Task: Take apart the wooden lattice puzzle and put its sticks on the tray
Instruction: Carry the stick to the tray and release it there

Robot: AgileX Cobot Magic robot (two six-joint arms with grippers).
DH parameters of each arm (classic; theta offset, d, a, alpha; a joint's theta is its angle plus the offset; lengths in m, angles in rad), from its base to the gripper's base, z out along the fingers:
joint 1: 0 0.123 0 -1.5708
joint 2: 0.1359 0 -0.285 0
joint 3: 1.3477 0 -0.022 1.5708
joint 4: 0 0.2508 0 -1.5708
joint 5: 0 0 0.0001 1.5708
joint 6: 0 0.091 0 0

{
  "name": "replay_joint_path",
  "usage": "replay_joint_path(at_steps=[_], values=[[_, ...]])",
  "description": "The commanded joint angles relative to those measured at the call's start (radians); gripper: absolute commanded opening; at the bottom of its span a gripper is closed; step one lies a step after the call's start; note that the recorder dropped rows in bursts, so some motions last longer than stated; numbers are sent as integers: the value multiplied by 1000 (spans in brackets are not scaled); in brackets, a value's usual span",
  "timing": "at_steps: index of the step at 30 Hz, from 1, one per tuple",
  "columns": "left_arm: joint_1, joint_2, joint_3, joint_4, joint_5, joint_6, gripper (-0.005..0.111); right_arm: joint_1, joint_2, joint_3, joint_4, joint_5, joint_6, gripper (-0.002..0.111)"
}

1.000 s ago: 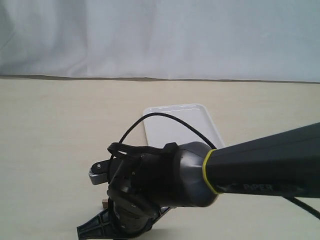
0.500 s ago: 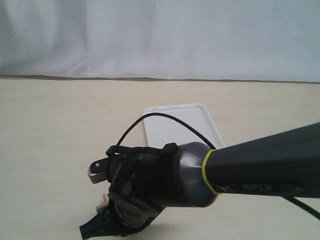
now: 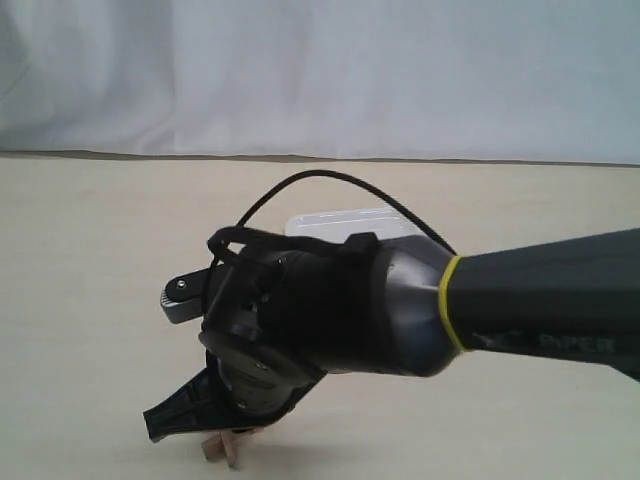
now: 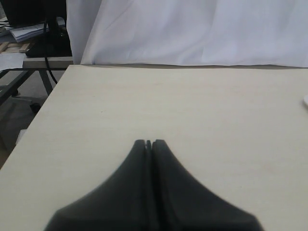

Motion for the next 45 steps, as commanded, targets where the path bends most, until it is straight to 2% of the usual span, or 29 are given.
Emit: replay_joint_path(at_steps=[1,9,14,19,25,28,34,45], values=[[-1,-2,2,-5,-13,0,0,-1,-33,-40,-12,63,-73,5],[-1,-2,2,-5,-13,0,0,-86,-66,-65,-5,131,-279,5],[-1,-2,2,-5,-13,0,0,-252,-68,-65,-5,72,-449,5],[-1,-2,2,-5,-13,0,0,-448,-56,-76,4,-91,-577,5],[-1,-2,2,-5,-13,0,0,-601,57,-210,-5,-96,-672,5],[-1,-2,2,-5,-13,0,0,-631,135,-278,-77,-86,-681,5],[-1,-2,2,-5,-13,0,0,-626,251,-340,-271,-98,-660,5],[-1,-2,2,-5,-13,0,0,-626,360,-366,-354,-182,-708,5]])
